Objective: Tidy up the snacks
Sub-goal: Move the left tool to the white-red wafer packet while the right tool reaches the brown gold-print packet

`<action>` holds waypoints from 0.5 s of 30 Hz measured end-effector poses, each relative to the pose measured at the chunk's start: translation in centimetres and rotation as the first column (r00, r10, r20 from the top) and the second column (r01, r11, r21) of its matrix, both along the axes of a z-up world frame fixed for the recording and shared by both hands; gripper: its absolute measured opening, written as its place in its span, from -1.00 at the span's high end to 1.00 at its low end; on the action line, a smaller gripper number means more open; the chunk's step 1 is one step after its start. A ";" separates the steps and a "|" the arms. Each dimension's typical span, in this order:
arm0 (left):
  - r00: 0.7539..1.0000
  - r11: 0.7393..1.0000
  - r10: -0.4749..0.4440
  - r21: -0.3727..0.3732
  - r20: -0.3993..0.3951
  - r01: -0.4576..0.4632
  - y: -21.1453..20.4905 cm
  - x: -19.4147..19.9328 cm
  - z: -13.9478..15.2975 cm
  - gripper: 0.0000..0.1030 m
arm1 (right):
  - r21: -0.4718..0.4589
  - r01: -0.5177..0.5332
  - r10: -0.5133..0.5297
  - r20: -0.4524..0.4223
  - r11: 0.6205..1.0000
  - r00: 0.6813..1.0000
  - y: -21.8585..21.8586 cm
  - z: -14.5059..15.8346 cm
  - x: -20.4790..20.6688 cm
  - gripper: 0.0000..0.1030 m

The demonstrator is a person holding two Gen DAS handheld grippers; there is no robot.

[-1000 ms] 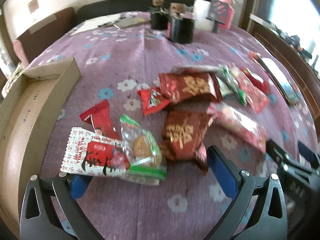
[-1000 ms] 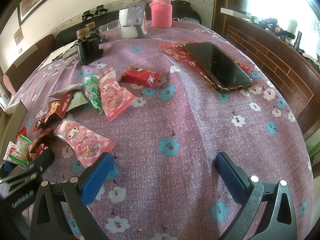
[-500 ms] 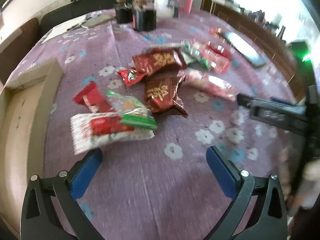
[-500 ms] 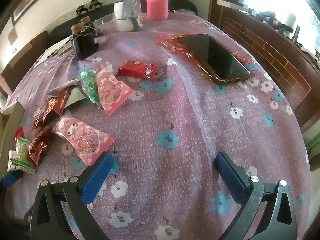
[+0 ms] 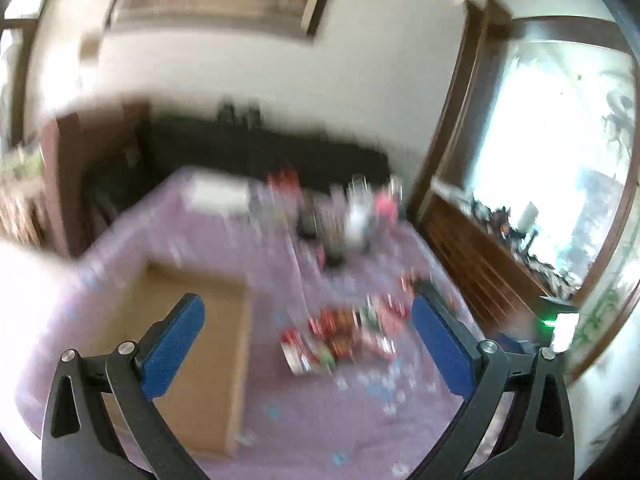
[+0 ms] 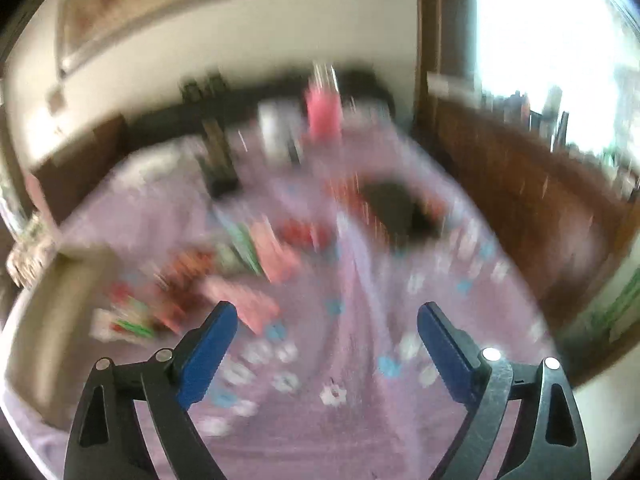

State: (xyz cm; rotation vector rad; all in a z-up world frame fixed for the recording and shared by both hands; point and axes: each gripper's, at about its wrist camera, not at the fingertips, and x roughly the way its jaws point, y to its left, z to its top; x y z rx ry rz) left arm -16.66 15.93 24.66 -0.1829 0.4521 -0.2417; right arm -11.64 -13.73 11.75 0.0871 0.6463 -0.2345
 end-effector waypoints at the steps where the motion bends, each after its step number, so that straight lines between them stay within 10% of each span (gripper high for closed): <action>1: 0.999 1.000 0.008 0.028 0.039 -0.009 0.2 -0.7 1.9 -1.00 | -0.018 -0.018 0.019 0.058 1.000 0.998 0.5 2.5 -1.2 -0.83; 8: 0.991 0.991 0.060 0.115 0.122 -0.074 2.0 1.8 15.4 -1.00 | -0.183 -0.089 0.152 0.372 0.979 0.916 3.6 21.7 -5.7 -0.96; 15: 0.972 0.976 0.109 0.165 0.210 -0.145 3.5 6.2 19.9 -1.00 | -0.232 -0.139 0.211 0.321 0.963 0.924 6.4 31.2 -2.3 -0.99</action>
